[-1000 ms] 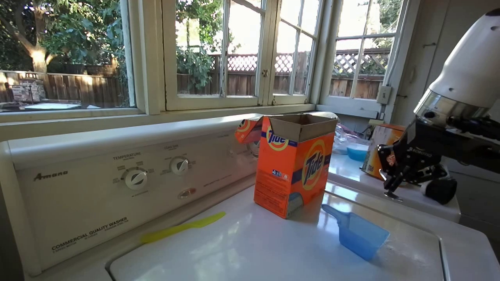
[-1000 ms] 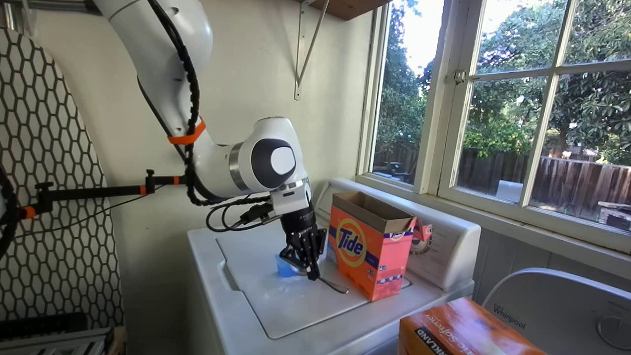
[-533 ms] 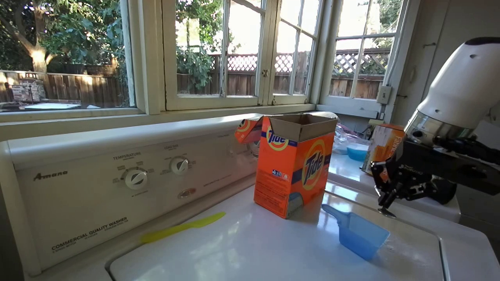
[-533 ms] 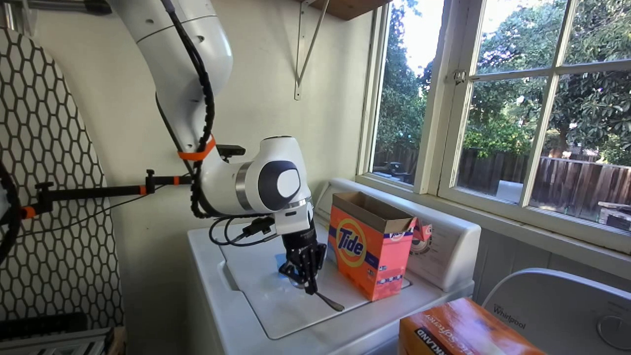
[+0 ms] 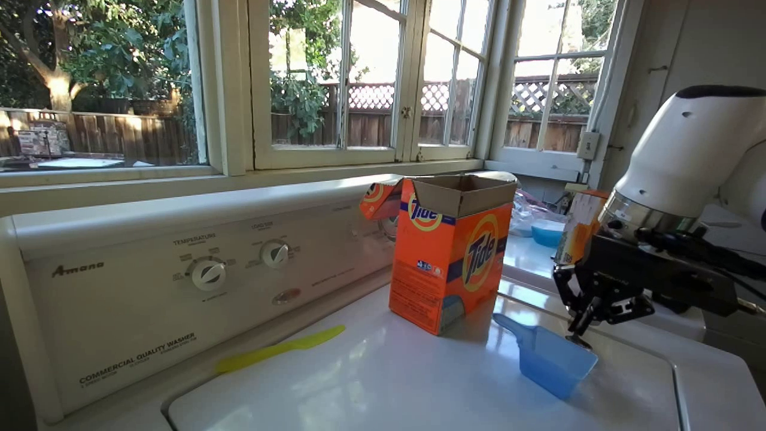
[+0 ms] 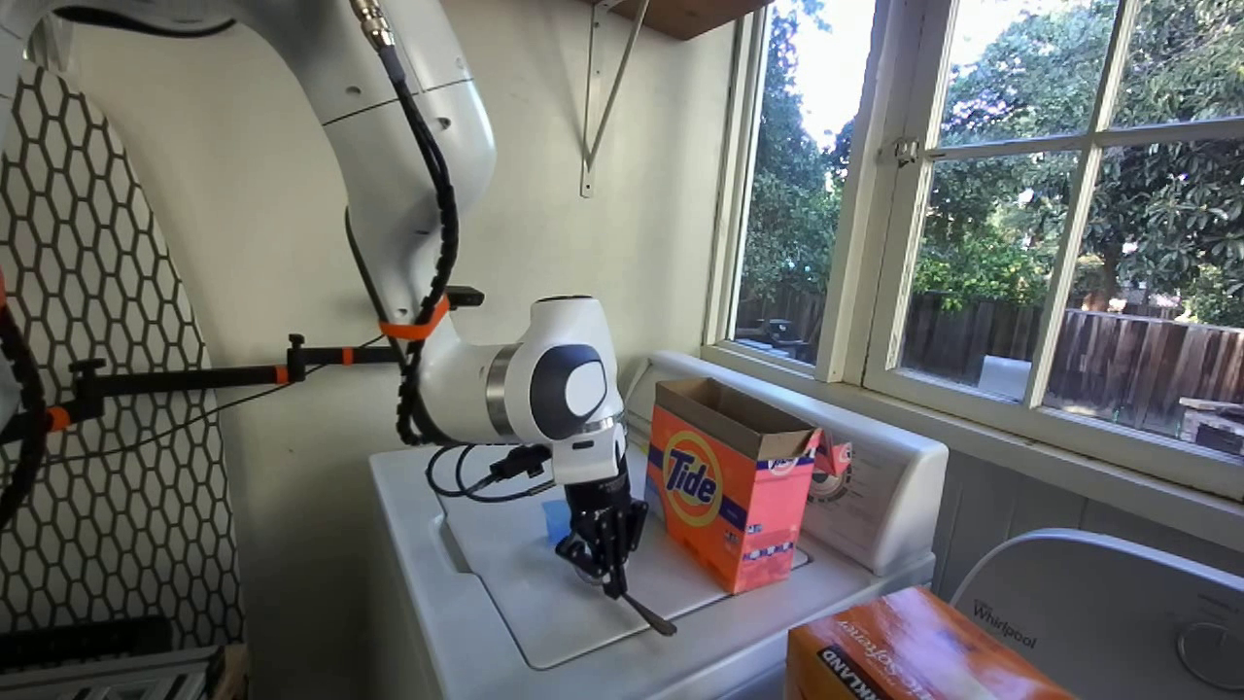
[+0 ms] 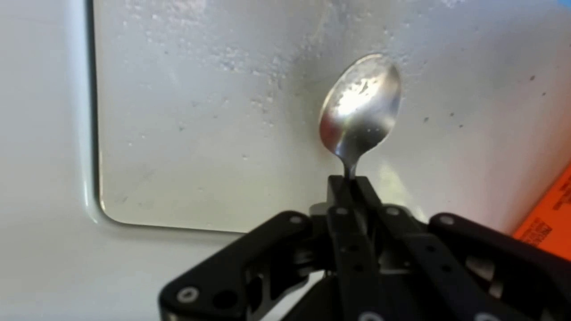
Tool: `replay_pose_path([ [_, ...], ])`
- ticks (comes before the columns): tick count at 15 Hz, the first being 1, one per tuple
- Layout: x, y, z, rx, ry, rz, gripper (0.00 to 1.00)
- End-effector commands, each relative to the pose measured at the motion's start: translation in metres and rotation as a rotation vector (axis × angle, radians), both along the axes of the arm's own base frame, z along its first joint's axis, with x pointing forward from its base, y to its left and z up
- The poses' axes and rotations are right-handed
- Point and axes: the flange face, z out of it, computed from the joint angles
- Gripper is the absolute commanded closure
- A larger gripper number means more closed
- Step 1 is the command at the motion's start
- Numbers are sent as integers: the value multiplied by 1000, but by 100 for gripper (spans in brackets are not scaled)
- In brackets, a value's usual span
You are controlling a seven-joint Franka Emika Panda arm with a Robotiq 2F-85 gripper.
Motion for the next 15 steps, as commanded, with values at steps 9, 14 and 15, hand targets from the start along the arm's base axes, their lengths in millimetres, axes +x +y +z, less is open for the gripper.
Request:
replay_pose_path([
  [9, 14, 11, -11, 25, -5, -14, 60],
  [14, 16, 11, 6, 32, -43, -18, 23],
  [15, 17, 11, 10, 26, -49, -20, 16],
])
